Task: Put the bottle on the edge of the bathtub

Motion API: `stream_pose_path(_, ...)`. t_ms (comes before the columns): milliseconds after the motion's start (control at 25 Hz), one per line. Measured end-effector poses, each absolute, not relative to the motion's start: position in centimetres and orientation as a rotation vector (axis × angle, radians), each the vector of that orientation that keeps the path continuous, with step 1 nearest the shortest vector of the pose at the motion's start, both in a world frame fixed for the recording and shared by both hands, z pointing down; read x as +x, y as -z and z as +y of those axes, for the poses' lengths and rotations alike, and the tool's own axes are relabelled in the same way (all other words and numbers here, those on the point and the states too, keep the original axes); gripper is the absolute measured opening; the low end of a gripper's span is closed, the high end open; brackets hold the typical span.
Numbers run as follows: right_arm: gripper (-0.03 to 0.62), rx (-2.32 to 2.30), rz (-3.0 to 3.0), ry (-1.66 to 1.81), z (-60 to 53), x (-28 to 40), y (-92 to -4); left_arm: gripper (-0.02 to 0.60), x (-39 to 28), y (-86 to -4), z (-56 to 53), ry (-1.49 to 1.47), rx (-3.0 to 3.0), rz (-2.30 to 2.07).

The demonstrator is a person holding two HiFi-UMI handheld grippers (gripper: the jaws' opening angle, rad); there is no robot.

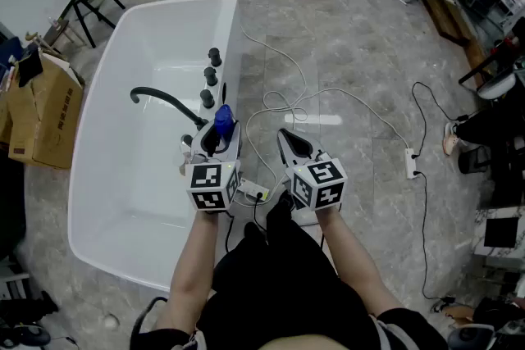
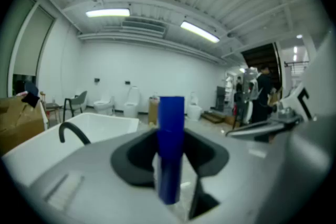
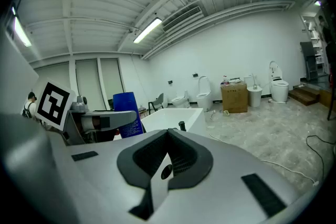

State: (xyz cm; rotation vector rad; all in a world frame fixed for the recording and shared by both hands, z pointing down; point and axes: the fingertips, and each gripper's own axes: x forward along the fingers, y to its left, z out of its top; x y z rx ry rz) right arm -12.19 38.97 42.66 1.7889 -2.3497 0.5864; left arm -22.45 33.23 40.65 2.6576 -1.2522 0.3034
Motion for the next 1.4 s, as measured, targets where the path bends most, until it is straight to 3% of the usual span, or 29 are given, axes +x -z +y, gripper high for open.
stream_pose_path(560, 0.003, 1.772, -2.351, -0.626, 37.4, -11.0, -43.7, 0.158, -22.5, -42.5, 31.7, -0.336, 2.605, -1.262)
stream_pose_path(1400, 0.003, 1.751, -2.364, -0.624, 29.3, 1.4, -43.1, 0.16, -12.6, -40.2, 20.6, -0.278, 2.558, -1.413)
